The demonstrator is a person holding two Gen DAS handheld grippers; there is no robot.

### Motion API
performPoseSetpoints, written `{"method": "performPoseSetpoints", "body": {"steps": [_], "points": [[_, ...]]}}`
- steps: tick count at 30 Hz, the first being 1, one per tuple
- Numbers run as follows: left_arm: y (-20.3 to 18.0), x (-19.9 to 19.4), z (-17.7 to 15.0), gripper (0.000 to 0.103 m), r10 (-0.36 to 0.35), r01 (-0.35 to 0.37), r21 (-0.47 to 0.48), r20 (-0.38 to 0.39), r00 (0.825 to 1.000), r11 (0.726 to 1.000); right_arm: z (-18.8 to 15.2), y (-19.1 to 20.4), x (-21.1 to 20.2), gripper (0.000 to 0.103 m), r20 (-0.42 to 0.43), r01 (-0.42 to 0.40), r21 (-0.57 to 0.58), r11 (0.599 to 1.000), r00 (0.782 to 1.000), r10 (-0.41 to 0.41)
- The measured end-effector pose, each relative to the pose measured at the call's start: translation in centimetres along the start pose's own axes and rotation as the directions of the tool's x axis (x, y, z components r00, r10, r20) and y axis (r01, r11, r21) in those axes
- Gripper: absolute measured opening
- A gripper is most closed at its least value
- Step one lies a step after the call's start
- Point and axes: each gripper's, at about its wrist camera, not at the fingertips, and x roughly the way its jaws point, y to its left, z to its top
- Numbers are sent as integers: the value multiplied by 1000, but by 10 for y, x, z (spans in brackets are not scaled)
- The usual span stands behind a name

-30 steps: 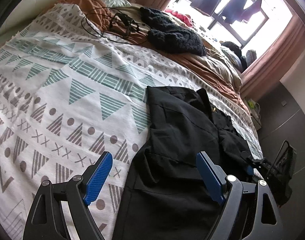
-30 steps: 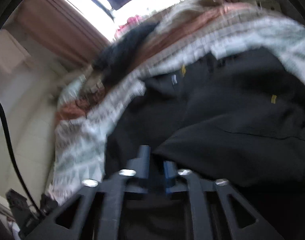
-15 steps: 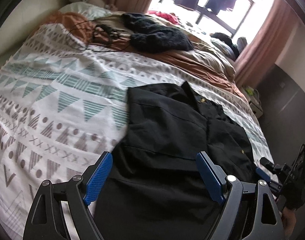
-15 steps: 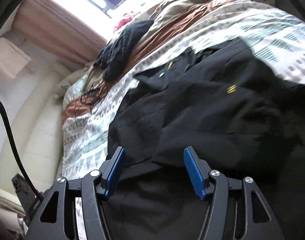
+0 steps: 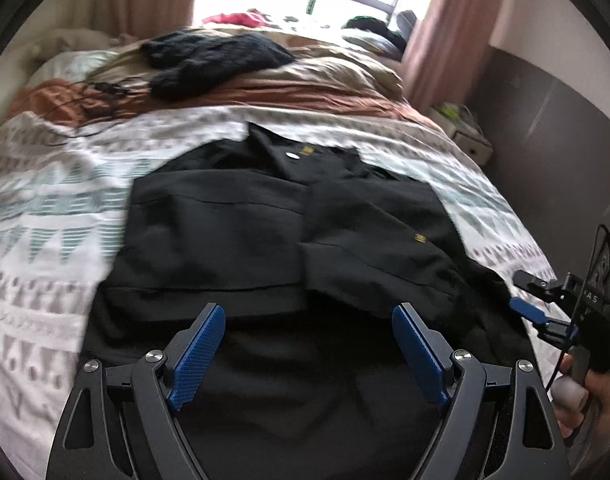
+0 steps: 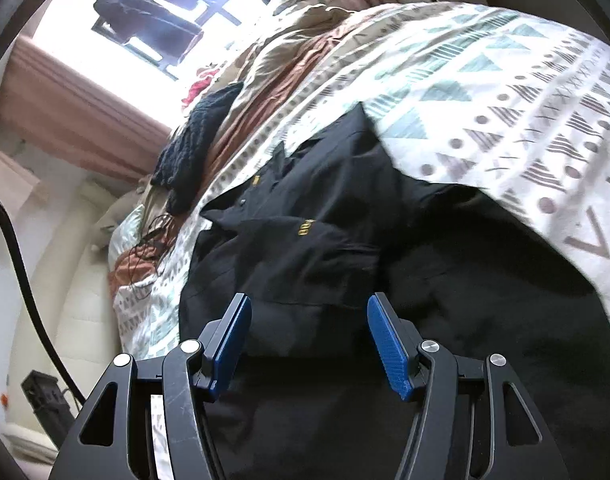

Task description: Fold large clothes

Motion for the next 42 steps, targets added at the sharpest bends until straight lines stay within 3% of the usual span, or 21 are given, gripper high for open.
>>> {"method": "performPoseSetpoints", "body": {"steps": [15, 20, 24, 26, 28, 31, 36, 42], "points": [[-143, 84, -14, 84, -109, 129, 170, -121, 987, 977, 35, -80, -28, 61, 39, -16, 106, 994, 999, 12], [-158, 117, -24, 84, -73, 106, 199, -167, 983, 974, 43, -100, -30, 61, 64, -35, 183, 982, 998, 24], [-157, 146, -36, 84, 10, 40, 245, -200, 980, 969, 48, -100, -29, 61, 76, -65, 191, 979, 996, 52], [-152, 151, -38, 78, 26, 26, 256, -198, 980, 966, 49, -97, -26, 61, 76, -69, 186, 980, 996, 56], [-149, 150, -36, 53, 36, 16, 268, -187, 982, 963, 50, -95, -22, 61, 79, -77, 196, 978, 995, 63], [-145, 139, -25, 33, -42, 93, 238, -211, 976, 967, 50, -92, -14, 61, 73, -83, 204, 975, 995, 70], [-125, 101, 6, 27, -63, 93, 224, -141, 988, 970, 47, -81, 0, 61, 59, -91, 200, 975, 995, 81], [-77, 64, 40, 18, -16, 27, 176, -67, 998, 984, 43, -71, 14, 61, 56, -100, 216, 971, 994, 89]]}}
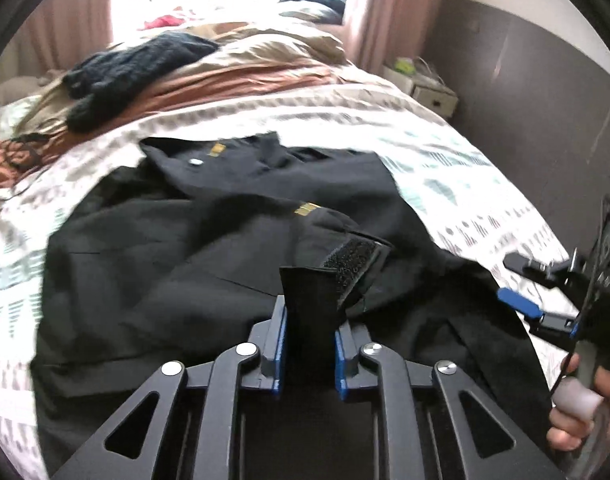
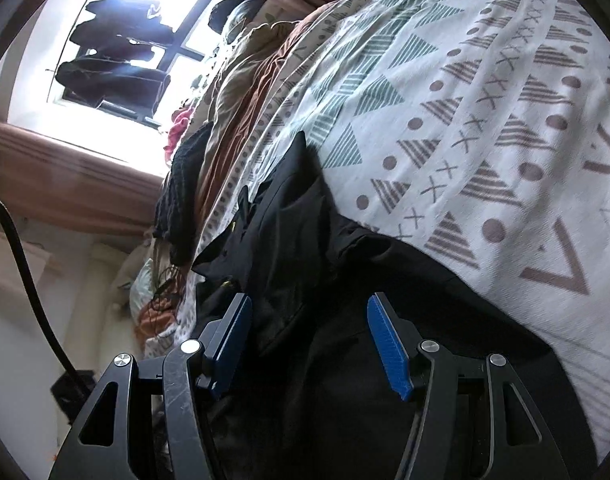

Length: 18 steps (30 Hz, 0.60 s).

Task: Fold large clothes
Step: 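Grasp the cuff with the left tool while the right tool holds the jacket side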

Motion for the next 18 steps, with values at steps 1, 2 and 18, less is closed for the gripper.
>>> {"method": "performPoseSetpoints", "body": {"steps": [1, 2, 18], "points": [[9, -5, 3, 17, 8, -8, -14, 8, 1000, 1000, -1, 1, 3, 61, -1, 0, 2, 1000, 1000, 0], [18, -11, 6, 16, 20, -19, -25, 17, 1000, 1000, -2, 3, 7, 61, -3, 3, 2, 1000, 1000, -3], [192, -62, 1, 45, 331, -319, -265, -1, 944, 910, -6, 1, 62, 61, -66, 86, 11, 996, 994, -85]]}}
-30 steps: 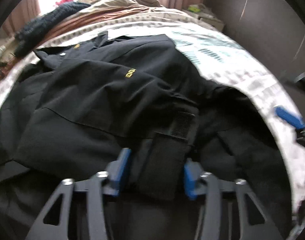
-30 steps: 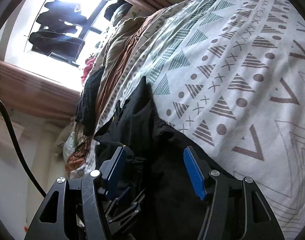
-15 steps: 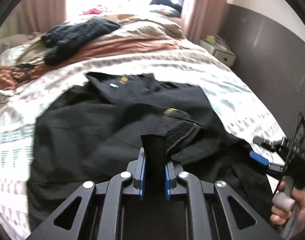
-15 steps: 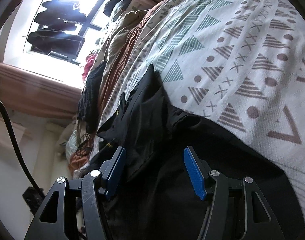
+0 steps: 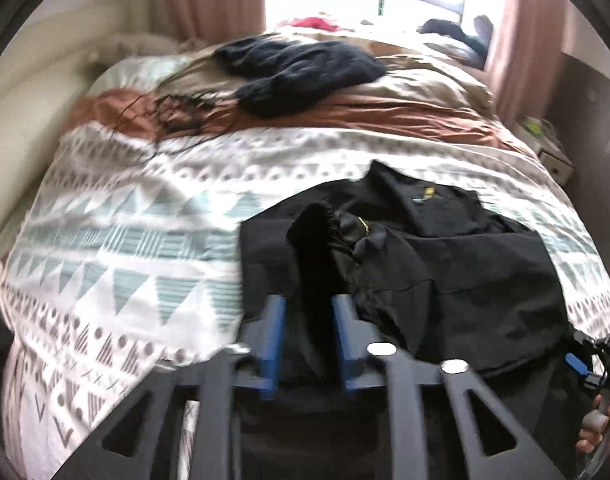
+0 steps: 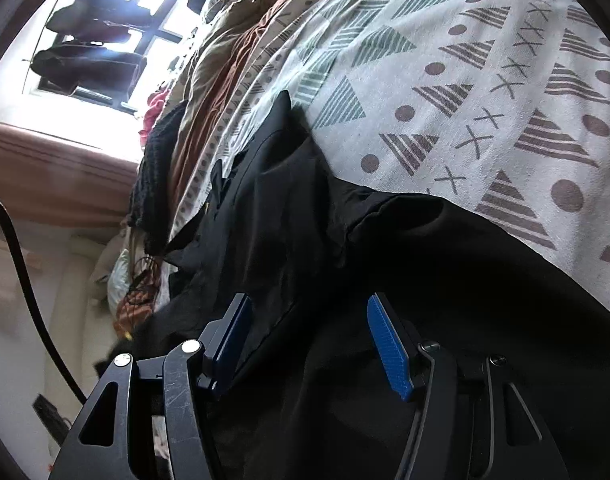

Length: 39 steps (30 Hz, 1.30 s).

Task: Fold large clothes
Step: 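Grasp the cuff with the left tool while the right tool holds the jacket side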

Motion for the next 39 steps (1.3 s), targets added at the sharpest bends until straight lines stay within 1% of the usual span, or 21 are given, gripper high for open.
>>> {"method": "performPoseSetpoints", "body": {"steps": [1, 2, 3, 4, 7, 9, 10, 13, 14, 15, 16, 17, 19, 23, 25, 29, 34, 36, 37, 38, 39], "points": [[6, 2, -1, 59, 12, -12, -5, 2, 1000, 1000, 1, -1, 2, 61, -1, 2, 1, 1000, 1000, -2], [12, 3, -2, 66, 22, -22, -10, 10, 1000, 1000, 2, -3, 3, 61, -2, 2, 3, 1000, 1000, -2], [19, 5, -5, 77, 23, -23, -23, 20, 1000, 999, 3, -4, 4, 61, -3, 1, 8, 1000, 1000, -1], [23, 7, -7, 83, 22, -21, -34, 22, 1000, 999, 4, -7, 5, 61, -6, -9, 22, 1000, 1000, 9], [32, 24, -14, 83, 18, -19, -64, -16, 1000, 998, 7, -14, 9, 61, -9, -39, 51, 998, 999, 39], [36, 43, -19, 83, 14, -18, -64, -64, 998, 998, 10, -16, 12, 61, -3, -49, 63, 997, 999, 50], [36, 54, -23, 83, 26, -31, -56, -89, 996, 998, 11, -17, 14, 61, -1, -52, 67, 996, 999, 52], [37, 78, -38, 83, 54, -60, -43, -135, 989, 997, 15, -16, 17, 60, 14, -59, 65, 996, 998, 58], [39, 83, -43, 82, 53, -61, -46, -147, 988, 997, 16, -15, 17, 49, 21, -56, 59, 997, 998, 55], [39, 91, -48, 75, 50, -59, -50, -163, 985, 997, 18, -16, 17, 38, 30, -50, 54, 997, 998, 48], [39, 96, -51, 57, 48, -58, -50, -176, 983, 997, 19, -18, 17, 15, 38, -37, 53, 998, 999, 35], [37, 100, -54, 50, 39, -49, -48, -191, 981, 998, 20, -20, 16, 10, 46, -39, 54, 998, 998, 36], [31, 106, -57, 47, 29, -36, -33, -191, 981, 999, 23, -24, 11, 7, 81, -50, 61, 997, 996, 45], [10, 108, -54, 44, 23, -20, 21, -181, 983, 1000, 28, -26, -3, 5, 158, -23, 57, 998, 987, 14], [2, 109, -53, 44, 28, -21, 39, -180, 983, 999, 30, -33, -6, 5, 177, -8, 79, 997, 984, -6], [3, 114, -54, 43, 41, -34, 44, -179, 983, 998, 31, -46, 4, 5, 142, -12, 140, 990, 990, -9], [10, 111, -53, 43, 59, -54, 36, -176, 983, 998, 31, -35, 5, 8, 105, 24, 130, 991, 994, -38], [15, 103, -48, 43, 41, -41, 6, -158, 987, 999, 30, -31, 2, 16, 92, 42, 138, 989, 994, -55], [17, 94, -46, 44, 31, -32, -6, -138, 990, 999, 30, -29, -1, 28, 93, 50, 134, 990, 994, -63], [20, 84, -44, 44, 27, -29, -11, -114, 993, 1000, 30, -26, -6, 44, 98, 55, 124, 991, 993, -68], [22, 75, -42, 52, 20, -21, -14, -95, 995, 1000, 30, -21, -12, 52, 109, 57, 111, 992, 992, -69]]}}
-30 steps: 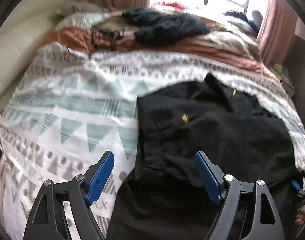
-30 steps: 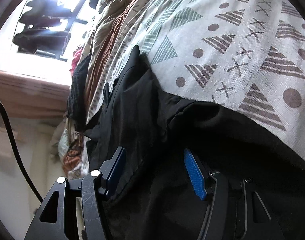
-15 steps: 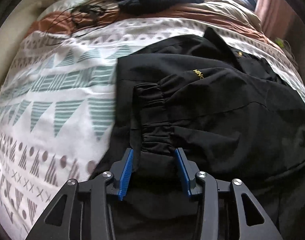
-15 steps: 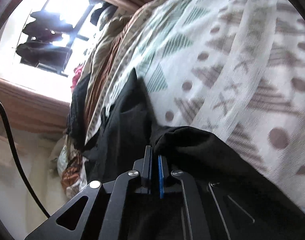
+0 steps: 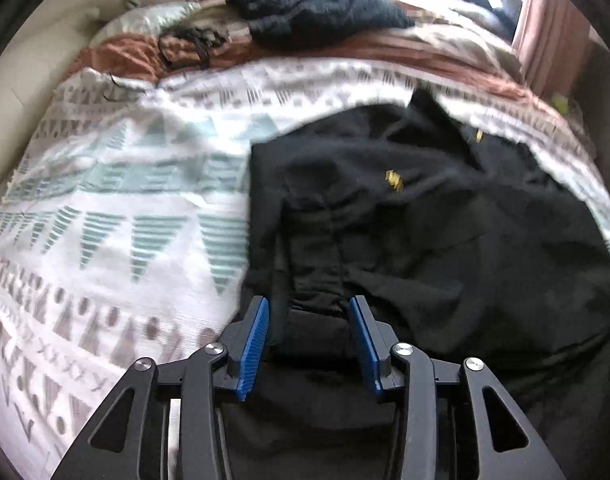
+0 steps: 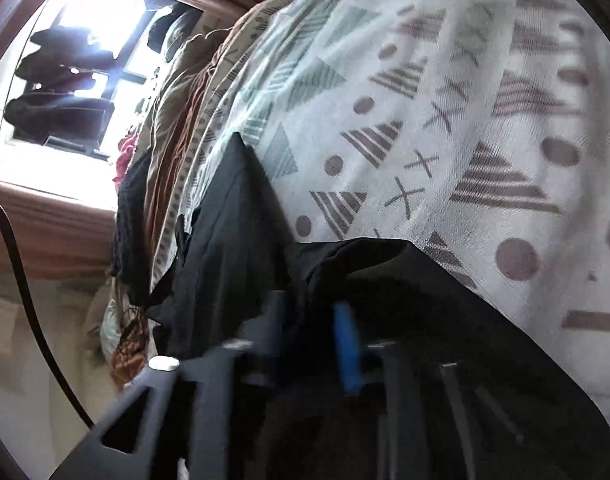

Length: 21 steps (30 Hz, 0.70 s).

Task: Fold large clothes
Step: 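Grasp the cuff with the left tool while the right tool holds the jacket side, then open both tools to release the folded-in jacket side and cuff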

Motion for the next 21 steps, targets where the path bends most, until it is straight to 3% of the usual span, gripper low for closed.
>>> {"method": "performPoseSetpoints", "body": {"steps": [1, 2, 3, 4, 9, 13, 17, 21], "points": [[3, -9, 1, 67, -8, 8, -2, 14, 1000, 1000, 0, 5, -6, 64, 11, 2, -15, 1000, 1000, -2], [5, -17, 1, 75, -15, 15, -3, 26, 1000, 1000, -1, 9, -12, 71, 18, 8, -30, 1000, 1000, -7], [8, -29, 0, 84, -24, 24, -6, 49, 998, 1000, -3, 15, -18, 73, 23, 10, -51, 999, 1000, -9], [10, -38, -1, 86, -28, 28, -7, 66, 997, 1000, -5, 20, -23, 73, 24, 9, -68, 998, 1000, -8], [22, -80, -10, 86, -59, 60, -7, 112, 992, 998, -22, 32, -42, 73, 11, 18, -125, 992, 1000, -17], [31, -110, -24, 86, -90, 94, -18, 142, 986, 995, -38, 42, -68, 75, 71, 118, -167, 979, 992, -108], [42, -136, -38, 86, -116, 125, -43, 170, 979, 991, -59, 52, -102, 76, 110, 133, -200, 971, 988, -113], [54, -162, -56, 86, -190, 207, -83, 180, 965, 975, -76, 64, -130, 76, 186, 218, -252, 943, 967, -174]]}}
